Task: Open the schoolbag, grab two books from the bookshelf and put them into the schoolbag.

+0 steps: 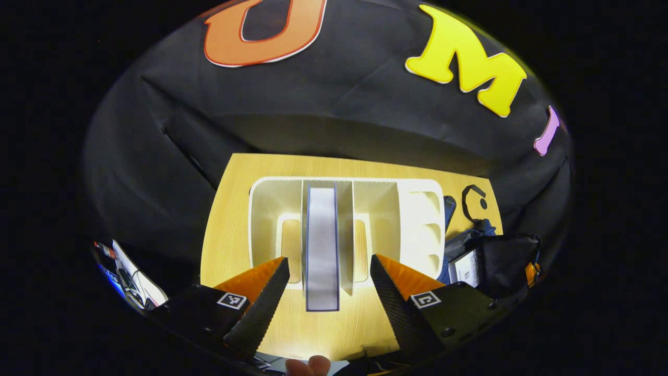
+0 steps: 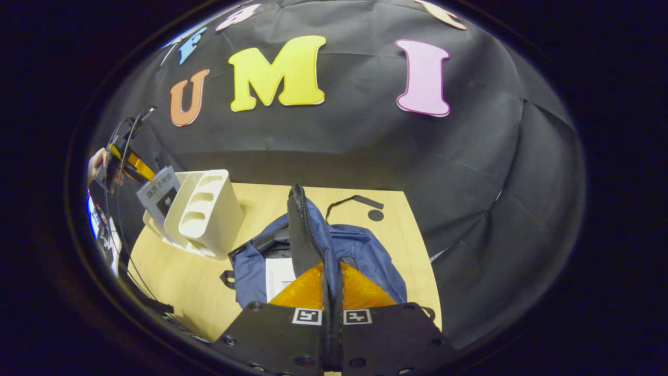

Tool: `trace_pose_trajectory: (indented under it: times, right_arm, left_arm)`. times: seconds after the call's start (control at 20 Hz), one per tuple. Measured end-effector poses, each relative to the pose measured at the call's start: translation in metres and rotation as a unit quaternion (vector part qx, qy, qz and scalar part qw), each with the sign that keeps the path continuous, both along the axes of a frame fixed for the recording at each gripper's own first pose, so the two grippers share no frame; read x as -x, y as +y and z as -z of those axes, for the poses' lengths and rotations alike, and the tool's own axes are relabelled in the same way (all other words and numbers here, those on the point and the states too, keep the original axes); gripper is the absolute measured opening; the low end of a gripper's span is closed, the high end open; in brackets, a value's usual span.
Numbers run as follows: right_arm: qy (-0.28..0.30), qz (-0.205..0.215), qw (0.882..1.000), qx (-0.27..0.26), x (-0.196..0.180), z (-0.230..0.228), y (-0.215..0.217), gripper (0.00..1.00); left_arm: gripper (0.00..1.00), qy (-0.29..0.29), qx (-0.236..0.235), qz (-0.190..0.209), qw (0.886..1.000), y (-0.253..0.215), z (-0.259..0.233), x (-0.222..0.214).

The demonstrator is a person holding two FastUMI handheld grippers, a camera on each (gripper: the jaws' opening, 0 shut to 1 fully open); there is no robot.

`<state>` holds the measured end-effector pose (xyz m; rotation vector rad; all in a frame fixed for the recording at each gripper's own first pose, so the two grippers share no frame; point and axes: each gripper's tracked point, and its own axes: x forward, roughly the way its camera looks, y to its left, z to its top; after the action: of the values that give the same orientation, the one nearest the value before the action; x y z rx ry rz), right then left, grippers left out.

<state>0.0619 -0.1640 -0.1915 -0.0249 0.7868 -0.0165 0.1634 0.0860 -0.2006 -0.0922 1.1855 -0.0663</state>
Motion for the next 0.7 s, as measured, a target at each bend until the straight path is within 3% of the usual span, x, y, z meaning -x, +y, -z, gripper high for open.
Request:
trace_pose_trajectory:
  times: [0.5, 0.7]
  right_arm:
    - [0.012, 0.008, 1.0, -0.004, -0.001, 0.007, 0.003, 0.0]
    - [0.011, 0.01, 1.0, -0.002, 0.0, 0.008, 0.003, 0.0]
  left_arm:
    - [1.0, 0.137, 0.001, 0.009, 0.991, 0.009, 0.059, 0.009]
    - [0.87, 0.164, -0.011, 0.013, 0.986, 0.012, 0.069, 0.01]
